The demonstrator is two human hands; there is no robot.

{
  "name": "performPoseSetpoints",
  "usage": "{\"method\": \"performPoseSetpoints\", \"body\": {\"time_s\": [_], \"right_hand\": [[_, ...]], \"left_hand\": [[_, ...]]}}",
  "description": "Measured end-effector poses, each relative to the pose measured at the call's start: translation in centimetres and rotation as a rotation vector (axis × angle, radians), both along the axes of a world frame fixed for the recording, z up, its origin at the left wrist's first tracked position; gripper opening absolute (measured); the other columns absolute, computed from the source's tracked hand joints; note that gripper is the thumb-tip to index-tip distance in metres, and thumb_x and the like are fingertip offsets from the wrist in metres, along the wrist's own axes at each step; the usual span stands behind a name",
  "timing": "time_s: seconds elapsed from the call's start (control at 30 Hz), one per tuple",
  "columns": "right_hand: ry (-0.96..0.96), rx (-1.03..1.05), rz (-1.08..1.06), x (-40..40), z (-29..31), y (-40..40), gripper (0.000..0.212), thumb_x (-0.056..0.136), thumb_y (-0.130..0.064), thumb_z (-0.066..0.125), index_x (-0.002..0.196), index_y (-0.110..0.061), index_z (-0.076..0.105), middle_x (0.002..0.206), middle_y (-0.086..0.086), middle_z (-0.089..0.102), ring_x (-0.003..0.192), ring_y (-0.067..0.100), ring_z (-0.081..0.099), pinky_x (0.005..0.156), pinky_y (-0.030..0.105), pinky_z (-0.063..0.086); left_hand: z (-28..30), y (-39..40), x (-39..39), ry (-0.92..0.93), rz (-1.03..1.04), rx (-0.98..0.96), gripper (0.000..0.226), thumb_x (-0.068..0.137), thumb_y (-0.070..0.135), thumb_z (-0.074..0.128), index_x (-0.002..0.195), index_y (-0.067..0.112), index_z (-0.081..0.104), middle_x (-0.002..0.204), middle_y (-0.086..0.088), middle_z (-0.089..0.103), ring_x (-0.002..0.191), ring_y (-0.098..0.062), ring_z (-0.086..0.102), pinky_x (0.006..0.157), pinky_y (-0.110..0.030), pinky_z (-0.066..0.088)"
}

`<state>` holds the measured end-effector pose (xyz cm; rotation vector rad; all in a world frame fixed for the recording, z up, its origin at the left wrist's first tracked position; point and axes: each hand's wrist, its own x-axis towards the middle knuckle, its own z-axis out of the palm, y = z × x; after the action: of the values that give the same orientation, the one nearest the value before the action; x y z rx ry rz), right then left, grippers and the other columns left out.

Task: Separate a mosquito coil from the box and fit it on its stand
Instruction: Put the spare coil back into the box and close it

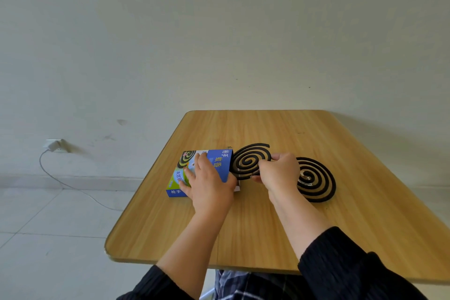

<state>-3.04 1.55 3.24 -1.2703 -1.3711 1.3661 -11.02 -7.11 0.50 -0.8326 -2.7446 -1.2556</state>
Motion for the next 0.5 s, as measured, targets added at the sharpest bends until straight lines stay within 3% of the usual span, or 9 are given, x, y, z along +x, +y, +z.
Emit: {"method": "performPoseSetpoints", "body": {"time_s": [0.2, 0.37, 0.5], "right_hand": [[0.030, -0.094, 0.029, -0.1, 0.3, -0.6, 0.033, 0.080, 0.007, 0.057, 0.112, 0.000, 0.059, 0.097, 0.021, 0.066, 0.042, 0.016, 0.062, 0.044, 0.026, 0.054], [0.022, -0.050, 0.102, -0.7, 0.2, -1.7, 0.013, 0.077, 0.009, 0.056, 0.084, 0.005, 0.068, 0.070, 0.015, 0.067, 0.044, 0.019, 0.062, 0.042, 0.027, 0.055], [-0.018, -0.019, 0.166, -1.5, -0.2, -2.4, 0.014, 0.081, -0.002, 0.058, 0.073, -0.012, 0.062, 0.068, 0.006, 0.064, 0.052, 0.020, 0.063, 0.046, 0.030, 0.054]], "left_hand": [[0.7, -0.6, -0.5, -0.003, 0.008, 0.037, 0.074, 0.082, 0.033, 0.063, 0.141, 0.011, 0.025, 0.149, -0.009, 0.036, 0.140, -0.035, 0.023, 0.114, -0.059, 0.012], [0.9, -1.0, -0.6, -0.013, 0.000, 0.067, 0.076, 0.080, 0.032, 0.066, 0.141, 0.012, 0.026, 0.145, -0.010, 0.041, 0.138, -0.035, 0.028, 0.112, -0.058, 0.019], [0.8, -1.2, -0.3, 0.008, -0.017, 0.060, 0.075, 0.079, 0.033, 0.066, 0.140, 0.011, 0.028, 0.145, -0.011, 0.041, 0.136, -0.035, 0.031, 0.111, -0.057, 0.022]]}}
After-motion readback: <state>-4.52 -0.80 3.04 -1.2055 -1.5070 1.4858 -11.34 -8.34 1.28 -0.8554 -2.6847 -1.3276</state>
